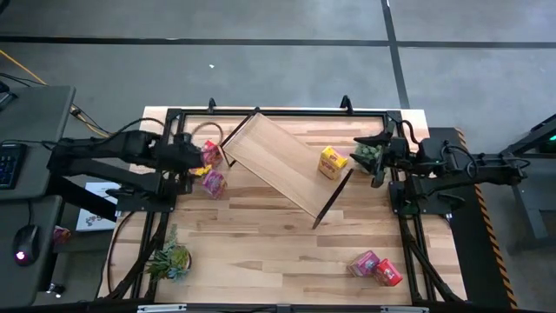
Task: Stack cereal on shelf
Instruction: Put the yellow cereal box on the shelf
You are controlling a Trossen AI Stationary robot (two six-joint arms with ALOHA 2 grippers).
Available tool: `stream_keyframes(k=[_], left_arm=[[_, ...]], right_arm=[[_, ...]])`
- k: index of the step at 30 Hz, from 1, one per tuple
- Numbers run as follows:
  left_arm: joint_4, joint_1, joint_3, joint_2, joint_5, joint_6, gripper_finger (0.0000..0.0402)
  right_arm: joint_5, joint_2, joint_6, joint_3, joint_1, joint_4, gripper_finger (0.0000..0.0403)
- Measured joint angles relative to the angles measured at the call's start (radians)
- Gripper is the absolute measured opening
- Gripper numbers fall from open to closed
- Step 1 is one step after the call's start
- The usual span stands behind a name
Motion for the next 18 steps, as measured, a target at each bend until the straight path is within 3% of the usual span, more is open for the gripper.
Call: stream_keyframes(k=[9, 18], left_arm=[[-0.066, 0.000, -0.059, 0.187, 0.006, 0.214, 0.0264], [-0.057, 0.040, -0.059, 0.240, -0.030, 0.335, 0.0264]], right_arm=[[0.000, 0.000, 0.000, 0.000, 0.000, -0.004, 0.0227], [0.000, 0.000, 0.011, 0.000, 0.000, -0.028, 0.0227]])
